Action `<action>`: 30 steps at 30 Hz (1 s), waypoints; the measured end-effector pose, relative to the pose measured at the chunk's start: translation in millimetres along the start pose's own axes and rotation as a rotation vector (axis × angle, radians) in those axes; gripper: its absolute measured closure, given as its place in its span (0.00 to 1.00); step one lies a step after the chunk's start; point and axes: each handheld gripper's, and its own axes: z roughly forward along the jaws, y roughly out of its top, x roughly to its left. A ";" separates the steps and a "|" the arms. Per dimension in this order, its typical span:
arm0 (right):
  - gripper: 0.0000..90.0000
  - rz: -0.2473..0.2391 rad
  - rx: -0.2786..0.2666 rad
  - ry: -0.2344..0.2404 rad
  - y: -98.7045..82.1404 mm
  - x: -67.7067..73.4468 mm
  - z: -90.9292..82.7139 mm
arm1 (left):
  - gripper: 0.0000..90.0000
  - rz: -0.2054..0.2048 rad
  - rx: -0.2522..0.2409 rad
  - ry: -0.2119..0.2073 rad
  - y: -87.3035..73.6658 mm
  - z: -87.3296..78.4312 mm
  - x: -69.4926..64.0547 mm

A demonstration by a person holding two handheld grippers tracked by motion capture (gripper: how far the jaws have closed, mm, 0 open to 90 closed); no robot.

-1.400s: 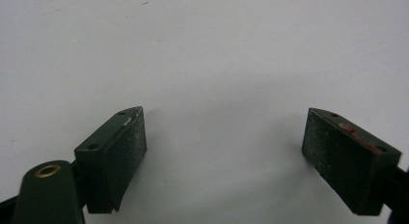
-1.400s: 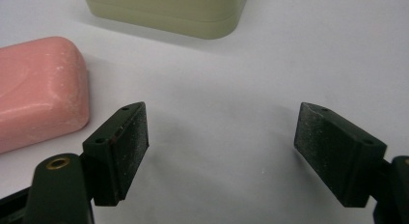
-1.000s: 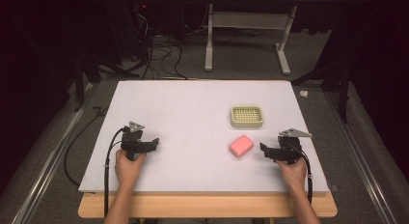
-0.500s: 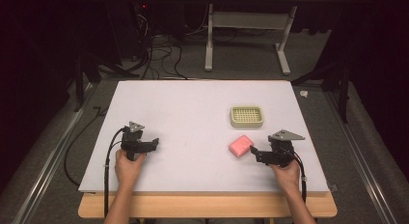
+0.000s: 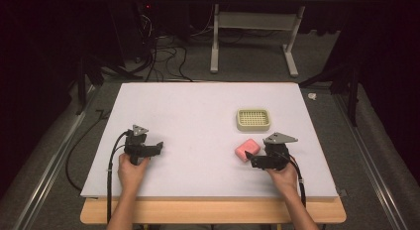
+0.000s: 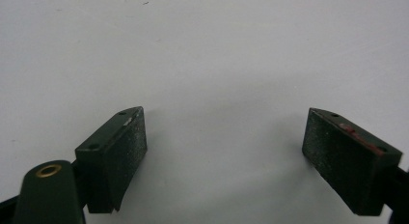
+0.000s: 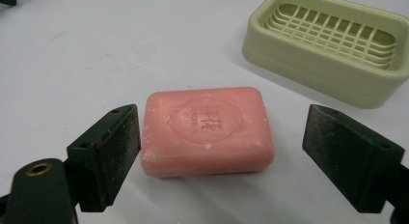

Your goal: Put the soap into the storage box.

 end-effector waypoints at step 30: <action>0.13 -0.036 0.071 -0.023 -0.1 11.0 29.3 | 0.18 0.000 0.000 0.000 0.0 0.0 0.0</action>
